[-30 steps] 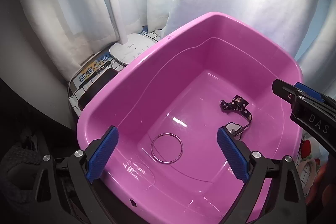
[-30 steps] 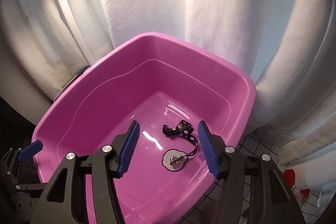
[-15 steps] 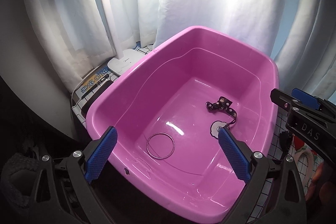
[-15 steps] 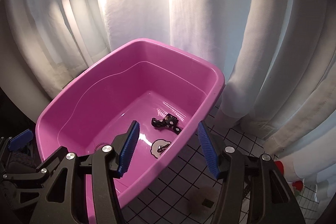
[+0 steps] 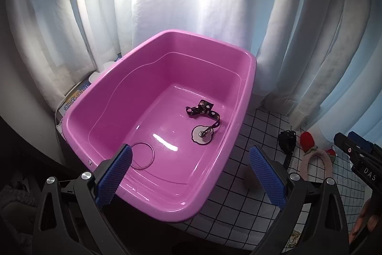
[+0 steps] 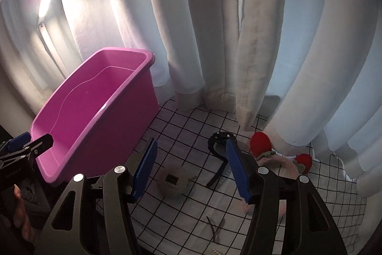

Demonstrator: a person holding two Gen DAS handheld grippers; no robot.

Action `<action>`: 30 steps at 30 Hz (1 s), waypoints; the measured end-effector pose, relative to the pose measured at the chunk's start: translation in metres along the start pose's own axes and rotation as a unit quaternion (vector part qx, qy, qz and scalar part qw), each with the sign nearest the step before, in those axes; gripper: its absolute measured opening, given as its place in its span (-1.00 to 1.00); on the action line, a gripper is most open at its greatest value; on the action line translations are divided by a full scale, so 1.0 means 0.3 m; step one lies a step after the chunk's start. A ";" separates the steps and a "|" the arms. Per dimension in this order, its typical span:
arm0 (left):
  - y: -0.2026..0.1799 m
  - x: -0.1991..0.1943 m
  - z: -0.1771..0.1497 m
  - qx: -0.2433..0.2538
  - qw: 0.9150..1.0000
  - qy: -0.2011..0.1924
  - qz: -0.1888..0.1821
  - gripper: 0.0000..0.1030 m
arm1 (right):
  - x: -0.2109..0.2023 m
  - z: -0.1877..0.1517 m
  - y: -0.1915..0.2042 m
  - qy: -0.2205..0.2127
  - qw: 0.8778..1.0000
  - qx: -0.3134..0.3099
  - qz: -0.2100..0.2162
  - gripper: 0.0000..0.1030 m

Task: Organize jewelry
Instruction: 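Withdraw both tools from the tub back over the table, then grasp the pearl hair clip with the right tool while the left tool grasps the beige pom-pom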

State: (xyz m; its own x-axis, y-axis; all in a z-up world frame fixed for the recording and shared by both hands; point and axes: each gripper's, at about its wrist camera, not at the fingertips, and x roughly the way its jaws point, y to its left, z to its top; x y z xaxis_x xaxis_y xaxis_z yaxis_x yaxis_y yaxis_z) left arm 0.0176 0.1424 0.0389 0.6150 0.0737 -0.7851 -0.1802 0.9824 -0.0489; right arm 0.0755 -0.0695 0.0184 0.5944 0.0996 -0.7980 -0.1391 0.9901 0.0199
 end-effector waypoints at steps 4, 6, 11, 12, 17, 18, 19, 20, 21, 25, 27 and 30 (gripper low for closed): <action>-0.082 0.005 -0.038 0.022 0.999 0.004 -0.023 0.87 | -0.062 -0.107 -0.150 0.007 0.999 0.037 -0.033 0.12; -0.126 0.016 -0.061 0.034 0.998 0.011 -0.045 0.87 | -0.086 -0.162 -0.216 0.012 0.997 0.059 -0.046 0.12; -0.214 0.074 -0.132 0.062 0.995 0.034 -0.073 0.88 | -0.126 -0.300 -0.346 0.026 0.991 0.116 -0.066 0.12; -0.227 0.090 -0.147 0.066 0.994 0.040 -0.073 0.88 | -0.129 -0.330 -0.359 0.029 0.989 0.124 -0.070 0.12; -0.268 0.163 -0.221 0.083 0.992 0.062 -0.070 0.88 | -0.113 -0.478 -0.387 0.048 0.986 0.143 -0.076 0.12; -0.277 0.180 -0.236 0.086 0.992 0.065 -0.066 0.88 | -0.105 -0.503 -0.384 0.052 0.985 0.146 -0.073 0.12; -0.284 0.197 -0.252 0.091 0.992 0.069 -0.063 0.88 | -0.098 -0.529 -0.382 0.055 0.985 0.150 -0.069 0.12; -0.289 0.215 -0.266 0.096 0.991 0.074 -0.059 0.88 | -0.088 -0.555 -0.382 0.059 0.984 0.153 -0.065 0.12; -0.297 0.235 -0.281 0.101 0.990 0.081 -0.056 0.88 | -0.075 -0.578 -0.378 0.064 0.984 0.154 -0.062 0.12; -0.315 0.299 -0.329 0.112 0.987 0.098 -0.053 0.88 | -0.020 -0.662 -0.355 0.085 0.984 0.146 -0.056 0.12; -0.321 0.322 -0.348 0.113 0.987 0.103 -0.057 0.88 | 0.009 -0.697 -0.339 0.094 0.984 0.139 -0.052 0.12; -0.332 0.353 -0.371 0.121 0.985 0.109 -0.059 0.88 | 0.050 -0.737 -0.312 0.110 0.985 0.126 -0.046 0.12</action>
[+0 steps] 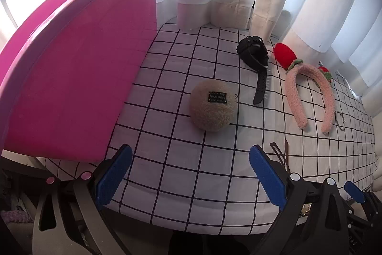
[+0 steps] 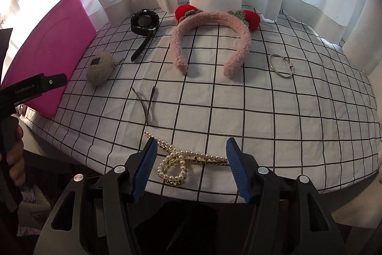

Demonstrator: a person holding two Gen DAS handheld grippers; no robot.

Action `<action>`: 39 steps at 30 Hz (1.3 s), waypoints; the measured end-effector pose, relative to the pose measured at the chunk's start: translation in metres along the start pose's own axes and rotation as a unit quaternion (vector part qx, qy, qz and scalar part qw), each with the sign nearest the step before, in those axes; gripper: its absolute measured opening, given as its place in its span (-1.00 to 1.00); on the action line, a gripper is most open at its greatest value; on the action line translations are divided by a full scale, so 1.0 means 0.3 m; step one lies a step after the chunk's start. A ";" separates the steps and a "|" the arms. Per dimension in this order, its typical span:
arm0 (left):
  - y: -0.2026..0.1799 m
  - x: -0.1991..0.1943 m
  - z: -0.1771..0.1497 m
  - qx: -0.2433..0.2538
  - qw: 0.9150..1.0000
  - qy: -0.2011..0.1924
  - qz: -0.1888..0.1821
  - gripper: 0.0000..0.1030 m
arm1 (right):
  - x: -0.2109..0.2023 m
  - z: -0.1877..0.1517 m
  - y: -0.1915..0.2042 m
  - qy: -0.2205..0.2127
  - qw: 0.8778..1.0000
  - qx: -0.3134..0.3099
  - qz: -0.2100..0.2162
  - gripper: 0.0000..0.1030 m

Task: Organize jewelry
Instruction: 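Grasp the pearl hair clip with the right tool while the left tool grasps the beige pom-pom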

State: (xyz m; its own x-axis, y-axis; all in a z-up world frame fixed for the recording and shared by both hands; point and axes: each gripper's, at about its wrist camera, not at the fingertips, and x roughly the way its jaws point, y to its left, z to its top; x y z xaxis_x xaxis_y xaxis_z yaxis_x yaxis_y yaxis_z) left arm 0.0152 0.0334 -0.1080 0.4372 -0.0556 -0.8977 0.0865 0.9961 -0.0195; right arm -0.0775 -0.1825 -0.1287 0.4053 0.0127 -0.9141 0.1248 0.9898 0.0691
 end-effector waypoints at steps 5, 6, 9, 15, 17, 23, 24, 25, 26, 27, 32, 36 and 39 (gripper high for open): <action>-0.012 0.030 -0.016 0.007 1.000 0.006 -0.002 0.88 | 0.038 -0.053 0.004 0.028 0.999 0.032 0.020 0.12; -0.014 0.033 -0.019 0.008 1.000 0.006 -0.002 0.88 | 0.044 -0.062 0.002 0.034 0.998 0.048 0.025 0.12; -0.014 0.045 -0.026 0.011 1.000 0.009 -0.002 0.88 | 0.062 -0.088 0.021 0.047 0.997 0.062 0.017 0.12; 0.004 0.078 -0.024 0.009 1.000 0.017 0.001 0.88 | 0.112 -0.110 0.042 0.058 0.995 0.084 0.005 0.12; 0.009 0.083 -0.021 0.008 1.000 0.016 0.002 0.88 | 0.131 -0.106 0.040 0.060 0.994 0.096 0.009 0.12; 0.016 0.099 -0.005 0.010 1.000 0.008 0.008 0.88 | 0.165 -0.087 0.041 0.050 0.992 0.113 -0.014 0.12; 0.016 0.105 0.000 0.010 1.000 0.007 0.009 0.88 | 0.168 -0.087 0.041 0.049 0.992 0.115 -0.018 0.12; 0.015 0.113 0.004 0.010 1.000 0.007 0.010 0.88 | 0.171 -0.087 0.043 0.048 0.992 0.116 -0.020 0.12; 0.012 0.120 0.009 0.011 1.000 0.008 0.011 0.88 | 0.171 -0.087 0.042 0.047 0.992 0.116 -0.022 0.12; 0.011 0.129 0.014 0.011 1.000 0.009 0.011 0.88 | 0.172 -0.086 0.042 0.046 0.992 0.115 -0.023 0.12; -0.006 0.177 0.050 0.015 1.000 0.005 0.012 0.88 | 0.182 -0.080 0.038 0.044 0.992 0.116 -0.027 0.12; -0.018 0.240 0.084 0.012 1.000 0.014 0.008 0.88 | 0.185 -0.076 0.039 0.044 0.992 0.116 -0.028 0.12; -0.036 0.269 0.104 0.019 1.000 0.014 0.007 0.88 | 0.184 -0.077 0.038 0.042 0.992 0.113 -0.032 0.12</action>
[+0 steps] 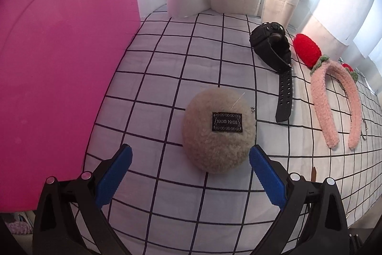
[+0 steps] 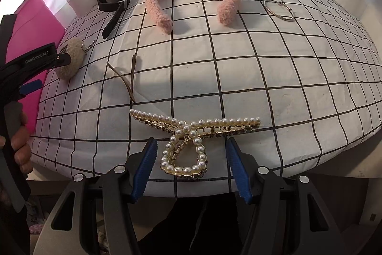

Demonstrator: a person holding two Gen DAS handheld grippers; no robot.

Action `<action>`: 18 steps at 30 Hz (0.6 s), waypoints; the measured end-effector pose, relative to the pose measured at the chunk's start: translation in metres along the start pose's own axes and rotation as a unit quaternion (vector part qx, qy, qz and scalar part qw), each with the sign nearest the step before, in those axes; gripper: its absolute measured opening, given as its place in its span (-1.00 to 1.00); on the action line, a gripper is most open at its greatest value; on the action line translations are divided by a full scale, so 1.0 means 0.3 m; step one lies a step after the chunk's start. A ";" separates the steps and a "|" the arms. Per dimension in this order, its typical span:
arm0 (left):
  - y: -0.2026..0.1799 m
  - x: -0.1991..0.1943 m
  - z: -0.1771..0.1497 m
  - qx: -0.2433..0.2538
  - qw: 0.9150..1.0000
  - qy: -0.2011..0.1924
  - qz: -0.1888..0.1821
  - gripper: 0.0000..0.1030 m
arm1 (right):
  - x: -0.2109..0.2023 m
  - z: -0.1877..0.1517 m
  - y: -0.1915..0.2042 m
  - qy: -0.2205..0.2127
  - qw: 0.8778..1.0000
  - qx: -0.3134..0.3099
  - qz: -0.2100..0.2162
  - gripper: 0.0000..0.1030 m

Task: Organize jewelry
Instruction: 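Grasp the pearl hair clip with the right tool while the left tool grasps the beige pom-pom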

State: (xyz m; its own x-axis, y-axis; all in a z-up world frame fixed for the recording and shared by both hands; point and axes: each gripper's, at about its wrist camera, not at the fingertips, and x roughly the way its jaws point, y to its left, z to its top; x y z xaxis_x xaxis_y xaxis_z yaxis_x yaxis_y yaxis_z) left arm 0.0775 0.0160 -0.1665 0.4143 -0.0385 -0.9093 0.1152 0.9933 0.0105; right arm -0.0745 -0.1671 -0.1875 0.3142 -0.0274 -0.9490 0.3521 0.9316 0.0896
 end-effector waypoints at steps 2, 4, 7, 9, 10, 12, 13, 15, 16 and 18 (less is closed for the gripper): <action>-0.024 0.023 0.015 0.016 1.000 0.000 0.006 0.88 | 0.001 0.000 0.002 -0.001 1.000 -0.001 -0.003 0.12; -0.039 0.047 0.032 0.022 1.000 0.003 0.006 0.88 | 0.006 0.004 0.014 -0.002 1.000 -0.005 -0.008 0.13; -0.052 0.079 0.051 0.021 1.000 0.009 0.005 0.88 | 0.009 0.007 0.024 -0.004 1.000 -0.011 -0.016 0.14; -0.059 0.103 0.059 0.024 1.000 0.010 0.009 0.88 | 0.011 0.010 0.026 -0.005 1.000 -0.012 -0.018 0.15; -0.062 0.117 0.061 0.026 0.999 0.014 0.012 0.88 | 0.012 0.011 0.027 -0.005 1.000 -0.013 -0.019 0.15; -0.057 0.132 0.064 0.020 1.000 0.009 0.008 0.90 | 0.017 0.015 0.032 -0.005 1.000 -0.017 -0.022 0.15; -0.052 0.137 0.066 0.015 1.000 0.010 0.003 0.90 | 0.017 0.016 0.031 -0.006 1.000 -0.018 -0.022 0.15; -0.041 0.143 0.071 0.005 1.000 0.014 -0.006 0.90 | 0.017 0.016 0.029 -0.006 1.000 -0.019 -0.023 0.15; -0.040 0.143 0.071 0.005 1.000 0.013 -0.002 0.90 | 0.017 0.017 0.029 -0.006 0.999 -0.021 -0.023 0.15; -0.036 0.141 0.069 0.006 1.000 0.011 -0.002 0.86 | 0.017 0.016 0.028 -0.008 0.999 -0.022 -0.024 0.14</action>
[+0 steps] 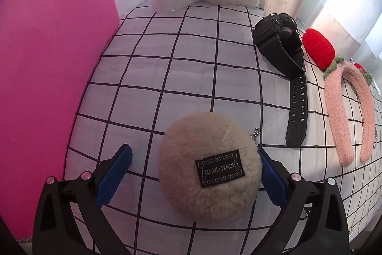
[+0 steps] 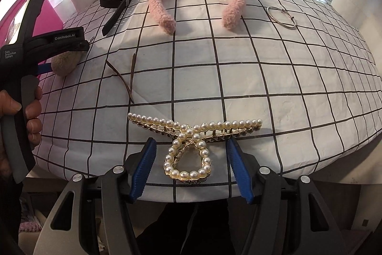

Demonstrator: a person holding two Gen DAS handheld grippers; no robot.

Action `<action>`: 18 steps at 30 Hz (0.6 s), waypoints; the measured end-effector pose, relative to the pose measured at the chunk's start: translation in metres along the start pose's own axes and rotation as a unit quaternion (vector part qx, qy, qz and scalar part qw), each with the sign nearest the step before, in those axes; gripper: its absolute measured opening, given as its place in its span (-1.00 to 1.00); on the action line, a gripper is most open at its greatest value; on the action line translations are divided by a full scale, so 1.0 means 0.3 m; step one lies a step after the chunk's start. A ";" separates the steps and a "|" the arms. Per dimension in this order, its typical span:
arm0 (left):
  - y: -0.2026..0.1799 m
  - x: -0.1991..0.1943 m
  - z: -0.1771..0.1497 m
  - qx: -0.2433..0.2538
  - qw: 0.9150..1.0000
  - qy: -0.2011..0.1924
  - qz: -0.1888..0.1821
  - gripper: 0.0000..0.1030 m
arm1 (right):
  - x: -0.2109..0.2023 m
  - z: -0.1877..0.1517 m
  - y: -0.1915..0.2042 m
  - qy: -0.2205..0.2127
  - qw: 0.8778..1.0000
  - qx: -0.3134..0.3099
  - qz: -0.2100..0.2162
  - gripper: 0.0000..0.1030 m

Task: Organize jewelry
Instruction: 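Grasp the pearl hair clip with the right tool while the left tool grasps the beige pom-pom, then carry pearl clip and pom-pom over the pink tub and open both tools to drop them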

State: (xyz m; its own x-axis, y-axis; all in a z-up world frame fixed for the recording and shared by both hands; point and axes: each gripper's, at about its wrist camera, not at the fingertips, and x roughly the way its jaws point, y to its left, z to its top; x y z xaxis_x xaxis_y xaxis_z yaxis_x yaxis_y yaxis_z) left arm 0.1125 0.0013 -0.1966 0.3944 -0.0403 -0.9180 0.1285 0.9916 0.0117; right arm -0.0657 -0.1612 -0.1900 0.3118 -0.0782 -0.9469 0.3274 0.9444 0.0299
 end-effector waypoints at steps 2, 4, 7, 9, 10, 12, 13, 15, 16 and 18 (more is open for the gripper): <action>0.000 -0.006 -0.006 0.002 1.000 -0.002 -0.001 0.79 | 0.000 -0.001 0.002 -0.001 1.000 -0.005 -0.004 0.13; 0.007 -0.013 -0.014 0.004 1.000 -0.002 -0.003 0.69 | -0.002 -0.002 0.000 -0.001 1.000 -0.003 -0.001 0.13; -0.001 -0.031 -0.024 0.009 1.000 -0.003 -0.008 0.40 | -0.009 -0.002 -0.010 -0.001 1.000 0.001 0.001 0.03; -0.020 -0.038 -0.024 0.017 1.000 -0.003 -0.010 0.18 | -0.012 0.002 -0.018 -0.005 1.000 0.004 0.005 -0.37; -0.024 -0.039 -0.025 0.020 1.000 -0.002 -0.008 0.17 | -0.012 0.006 -0.022 -0.004 1.000 0.005 0.008 -0.37; -0.040 -0.043 -0.027 0.022 1.000 -0.001 -0.012 0.09 | -0.007 0.013 -0.022 -0.005 1.000 0.001 0.008 -0.37; -0.043 -0.043 -0.026 0.023 1.000 -0.001 -0.012 0.07 | -0.007 0.011 -0.023 -0.006 1.000 0.001 0.010 -0.38; -0.046 -0.044 -0.019 0.020 1.000 -0.003 -0.016 -0.01 | -0.012 0.010 -0.023 -0.010 1.000 0.003 0.016 -0.40; -0.029 -0.059 -0.027 0.018 1.000 -0.006 -0.018 -0.02 | -0.024 0.002 -0.019 -0.014 1.000 0.001 0.016 -0.41; -0.013 -0.088 -0.035 0.018 1.000 -0.016 -0.018 -0.05 | -0.034 0.006 -0.015 -0.019 1.000 -0.002 0.019 -0.41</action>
State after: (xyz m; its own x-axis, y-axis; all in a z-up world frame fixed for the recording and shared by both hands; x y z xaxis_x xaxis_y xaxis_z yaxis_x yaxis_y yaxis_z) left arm 0.0920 -0.0004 -0.1767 0.4187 -0.0804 -0.9046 0.1763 0.9843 -0.0059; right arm -0.0688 -0.1652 -0.1798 0.3572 -0.0544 -0.9325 0.3120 0.9479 0.0643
